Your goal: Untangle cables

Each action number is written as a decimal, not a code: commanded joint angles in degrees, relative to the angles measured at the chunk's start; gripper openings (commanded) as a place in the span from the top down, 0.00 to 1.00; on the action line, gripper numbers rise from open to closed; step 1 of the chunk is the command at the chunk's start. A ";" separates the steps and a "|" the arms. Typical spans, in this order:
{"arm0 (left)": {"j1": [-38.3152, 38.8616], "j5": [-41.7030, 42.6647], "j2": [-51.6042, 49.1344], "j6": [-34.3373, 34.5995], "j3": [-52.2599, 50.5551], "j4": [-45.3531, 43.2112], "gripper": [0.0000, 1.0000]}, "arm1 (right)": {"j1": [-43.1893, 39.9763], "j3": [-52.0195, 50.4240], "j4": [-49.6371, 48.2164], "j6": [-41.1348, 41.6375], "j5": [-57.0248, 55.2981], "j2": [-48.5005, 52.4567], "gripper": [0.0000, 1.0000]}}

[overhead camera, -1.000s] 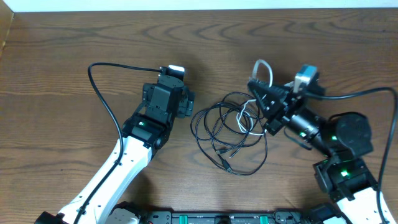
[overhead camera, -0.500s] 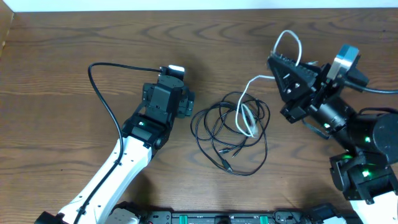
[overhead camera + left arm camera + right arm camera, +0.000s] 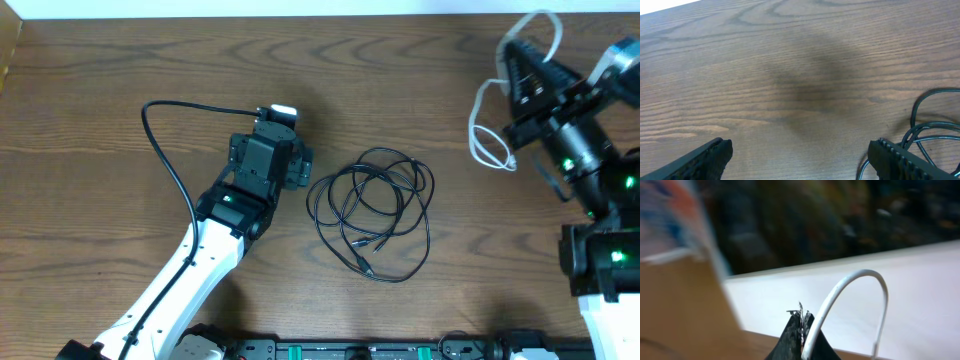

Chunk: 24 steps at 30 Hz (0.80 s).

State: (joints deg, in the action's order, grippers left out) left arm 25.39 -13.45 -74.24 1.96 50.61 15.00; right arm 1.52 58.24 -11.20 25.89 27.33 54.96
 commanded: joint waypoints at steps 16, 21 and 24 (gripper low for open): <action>-0.20 -0.52 0.50 0.94 0.61 0.00 0.09 | -36.35 1.07 6.29 -6.64 -0.79 13.73 0.99; -0.20 -0.52 0.50 0.94 0.61 0.00 0.09 | -45.24 1.07 6.60 -10.40 -0.83 16.55 0.99; -0.20 -0.52 0.52 0.94 0.61 0.00 0.09 | -49.83 1.07 6.71 -13.68 -0.85 18.58 0.99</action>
State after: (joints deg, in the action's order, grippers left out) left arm 25.39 -13.45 -74.24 1.96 50.61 15.00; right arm -44.69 58.26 -4.60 17.23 26.04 71.99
